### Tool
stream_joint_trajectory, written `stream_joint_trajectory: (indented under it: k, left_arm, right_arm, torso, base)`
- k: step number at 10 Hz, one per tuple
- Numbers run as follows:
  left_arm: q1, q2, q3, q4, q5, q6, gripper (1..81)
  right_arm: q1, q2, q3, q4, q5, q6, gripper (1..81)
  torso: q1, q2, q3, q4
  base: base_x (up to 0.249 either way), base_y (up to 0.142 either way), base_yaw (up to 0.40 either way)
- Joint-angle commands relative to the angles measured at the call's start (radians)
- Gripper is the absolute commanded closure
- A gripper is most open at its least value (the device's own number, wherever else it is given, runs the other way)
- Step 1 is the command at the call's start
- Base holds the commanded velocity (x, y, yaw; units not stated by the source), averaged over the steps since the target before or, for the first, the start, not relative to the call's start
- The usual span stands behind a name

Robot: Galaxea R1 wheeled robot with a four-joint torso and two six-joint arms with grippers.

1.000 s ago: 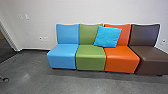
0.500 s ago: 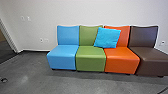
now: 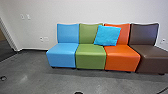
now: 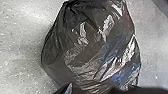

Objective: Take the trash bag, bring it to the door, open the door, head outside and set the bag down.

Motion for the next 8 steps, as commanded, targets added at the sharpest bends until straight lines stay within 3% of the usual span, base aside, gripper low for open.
stream_joint_trajectory:
  k: [1, 2, 3, 4, 5, 8]
  left_arm:
    - [-0.167, -0.017, -0.004, -0.024, 0.087, -0.001, 1.0]
    - [-0.186, -0.014, -0.004, -0.022, 0.087, -0.001, 1.0]
    - [-0.219, -0.013, -0.004, -0.022, 0.093, -0.001, 1.0]
    - [-0.253, -0.008, -0.004, -0.019, 0.141, -0.001, 1.0]
    - [-0.275, -0.002, -0.007, -0.018, 0.156, -0.001, 1.0]
    - [-0.279, 0.039, -0.03, -0.007, 0.158, -0.001, 1.0]
  right_arm:
    - [0.096, -0.035, 0.029, 0.033, -0.042, -0.004, 1.0]
    - [0.094, -0.03, 0.029, 0.033, -0.042, -0.004, 1.0]
    - [0.096, -0.024, 0.029, 0.033, -0.042, -0.004, 1.0]
    - [0.094, -0.021, 0.028, 0.033, -0.042, -0.004, 1.0]
    - [0.094, -0.019, 0.028, 0.033, -0.044, -0.004, 1.0]
    - [0.097, -0.006, 0.023, 0.033, -0.044, -0.002, 1.0]
  torso:
    - [0.064, -0.099, -0.093, 0.0]
    - [0.087, -0.135, -0.127, 0.0]
    - [0.153, -0.154, -0.064, 0.0]
    - [0.128, -0.154, -0.086, 0.0]
    - [0.144, -0.154, -0.092, 0.0]
    - [0.153, -0.154, -0.103, 0.0]
  base:
    - [0.0, 0.0, 0.0]
    - [0.0, 0.0, 0.0]
    - [0.0, 0.0, 0.0]
    - [0.0, 0.0, 0.0]
    - [0.0, 0.0, 0.0]
    - [0.0, 0.0, 0.0]
